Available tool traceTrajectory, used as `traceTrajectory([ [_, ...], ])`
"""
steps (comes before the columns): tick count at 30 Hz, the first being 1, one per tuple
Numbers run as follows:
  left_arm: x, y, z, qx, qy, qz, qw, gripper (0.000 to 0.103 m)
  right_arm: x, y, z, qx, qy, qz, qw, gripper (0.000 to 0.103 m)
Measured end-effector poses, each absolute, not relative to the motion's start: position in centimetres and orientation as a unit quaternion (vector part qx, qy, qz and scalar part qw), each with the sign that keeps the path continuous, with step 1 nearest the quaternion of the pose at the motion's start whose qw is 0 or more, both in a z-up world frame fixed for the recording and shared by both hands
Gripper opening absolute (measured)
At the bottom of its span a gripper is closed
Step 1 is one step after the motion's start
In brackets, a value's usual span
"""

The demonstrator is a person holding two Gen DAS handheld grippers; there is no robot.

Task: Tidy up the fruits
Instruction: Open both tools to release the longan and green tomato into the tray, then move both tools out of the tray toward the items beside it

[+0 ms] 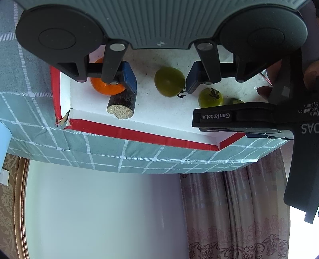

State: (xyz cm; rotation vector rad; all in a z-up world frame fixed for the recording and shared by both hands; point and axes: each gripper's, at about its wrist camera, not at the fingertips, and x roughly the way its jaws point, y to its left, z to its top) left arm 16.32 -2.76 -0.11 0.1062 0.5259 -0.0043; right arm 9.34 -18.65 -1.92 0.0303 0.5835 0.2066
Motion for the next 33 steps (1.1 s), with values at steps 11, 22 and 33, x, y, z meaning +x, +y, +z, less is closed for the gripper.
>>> traceTrajectory([
  [11, 13.9, -2.0, 0.3, 0.045, 0.242, -0.008, 0.969, 0.086, 8.6, -18.7, -1.9, 0.022, 0.281, 0.107, 0.953, 0.063],
  [22, 10.2, -0.4, 0.6, 0.032, 0.232, -0.002, 0.972, 0.089, 6.7, -18.9, -1.4, 0.012, 0.263, 0.103, 0.959, 0.064],
  [33, 6.5, 1.4, 0.1, 0.027, 0.230, 0.000, 0.973, 0.091, 4.9, -19.4, -0.7, 0.015, 0.240, 0.095, 0.966, 0.072],
])
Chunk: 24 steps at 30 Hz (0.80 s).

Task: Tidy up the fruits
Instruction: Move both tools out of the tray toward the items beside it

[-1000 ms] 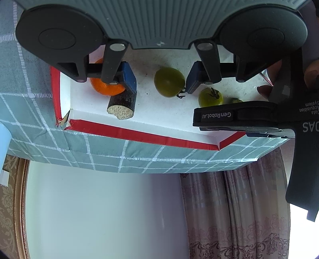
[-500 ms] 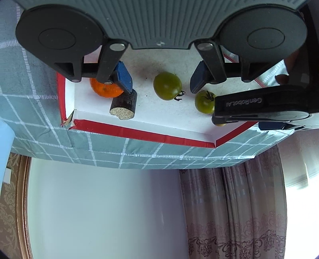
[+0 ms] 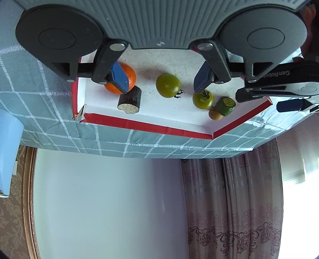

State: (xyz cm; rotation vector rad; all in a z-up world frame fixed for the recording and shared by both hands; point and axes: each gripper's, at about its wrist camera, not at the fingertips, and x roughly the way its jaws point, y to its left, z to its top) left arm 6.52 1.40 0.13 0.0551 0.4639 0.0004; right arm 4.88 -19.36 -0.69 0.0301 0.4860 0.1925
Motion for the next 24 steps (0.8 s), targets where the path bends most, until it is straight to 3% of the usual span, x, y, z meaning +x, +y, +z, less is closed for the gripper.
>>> traceTrajectory([
  [11, 4.7, 2.1, -0.1, 0.018, 0.235, -0.020, 0.972, 0.092, 3.7, -19.9, -0.7, 0.025, 0.243, 0.093, 0.965, 0.072],
  [24, 0.6, 0.7, -0.4, 0.043, 0.219, -0.162, 0.961, 0.093, 0.9, -23.0, -0.7, 0.053, 0.245, 0.091, 0.964, 0.072],
])
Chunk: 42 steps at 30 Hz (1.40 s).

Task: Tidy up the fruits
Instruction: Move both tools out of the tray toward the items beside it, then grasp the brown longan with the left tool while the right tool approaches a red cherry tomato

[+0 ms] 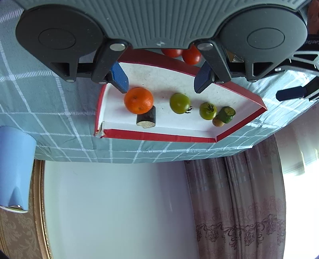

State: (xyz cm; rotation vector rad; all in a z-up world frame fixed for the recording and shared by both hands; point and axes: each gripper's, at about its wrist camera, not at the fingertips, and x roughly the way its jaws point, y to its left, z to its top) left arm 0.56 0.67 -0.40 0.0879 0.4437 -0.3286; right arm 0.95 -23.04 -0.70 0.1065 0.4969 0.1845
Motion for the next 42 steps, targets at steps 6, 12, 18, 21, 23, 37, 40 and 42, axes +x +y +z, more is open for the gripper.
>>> traceTrajectory([
  [6, -0.7, 0.1, -1.1, 0.051, 0.237, -0.203, 0.949, 0.093, 0.6, -24.1, -0.5, 0.069, 0.238, 0.084, 0.965, 0.072],
  [12, -0.9, -1.2, -1.7, 0.087, 0.247, -0.200, 0.944, 0.090, 0.9, -23.9, -0.8, 0.062, 0.250, 0.080, 0.963, 0.073],
  [18, -0.6, -1.6, -2.2, 0.093, 0.274, -0.197, 0.937, 0.065, 0.9, -24.0, -0.9, 0.062, 0.252, 0.077, 0.963, 0.073],
  [21, -0.9, -2.0, -2.3, 0.100, 0.275, -0.203, 0.934, 0.057, 0.9, -24.0, -0.9, 0.061, 0.252, 0.077, 0.963, 0.073],
  [23, -1.0, -2.5, -2.5, 0.110, 0.279, -0.208, 0.931, 0.045, 1.0, -24.0, -0.9, 0.061, 0.252, 0.076, 0.963, 0.073],
  [37, -1.3, -1.5, -2.2, 0.072, 0.270, -0.221, 0.935, 0.024, -0.6, -24.9, -0.7, 0.055, 0.249, 0.082, 0.963, 0.073],
  [40, -1.5, -0.9, -2.0, 0.065, 0.261, -0.215, 0.939, 0.024, -1.5, -25.1, -1.0, 0.047, 0.254, 0.097, 0.961, 0.073],
  [42, -1.5, -0.7, -2.0, 0.060, 0.259, -0.209, 0.941, 0.024, -1.8, -24.7, -1.3, 0.032, 0.259, 0.107, 0.959, 0.073],
])
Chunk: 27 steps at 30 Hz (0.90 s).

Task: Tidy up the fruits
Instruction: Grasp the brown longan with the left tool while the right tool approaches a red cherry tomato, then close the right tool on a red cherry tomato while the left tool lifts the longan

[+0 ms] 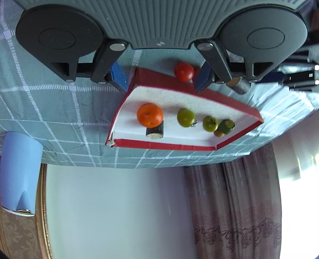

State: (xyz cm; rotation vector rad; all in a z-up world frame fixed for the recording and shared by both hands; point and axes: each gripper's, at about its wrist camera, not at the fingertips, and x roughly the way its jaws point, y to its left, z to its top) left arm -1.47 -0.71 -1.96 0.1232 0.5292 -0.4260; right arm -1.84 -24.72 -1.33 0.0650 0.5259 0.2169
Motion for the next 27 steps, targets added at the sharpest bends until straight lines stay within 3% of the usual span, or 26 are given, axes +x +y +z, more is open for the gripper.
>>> traceTrajectory([
  [4, -1.4, -0.3, -1.9, 0.050, 0.258, -0.198, 0.944, 0.024, -2.2, -23.0, -1.8, -0.014, 0.267, 0.128, 0.955, 0.058],
  [10, -1.2, -0.1, -1.9, 0.044, 0.262, -0.197, 0.944, 0.024, -1.7, -21.7, -2.8, -0.042, 0.292, 0.141, 0.945, 0.043],
  [21, -1.3, -0.1, -1.9, 0.042, 0.261, -0.199, 0.943, 0.024, 0.2, -21.1, -3.1, -0.034, 0.310, 0.160, 0.936, 0.041],
  [22, -1.3, -0.1, -2.0, 0.042, 0.262, -0.199, 0.943, 0.024, 0.2, -21.1, -3.1, -0.036, 0.310, 0.163, 0.936, 0.032],
  [27, -1.4, -0.1, -1.9, 0.042, 0.259, -0.198, 0.945, 0.024, -0.4, -21.0, -3.0, -0.046, 0.301, 0.162, 0.939, 0.024],
])
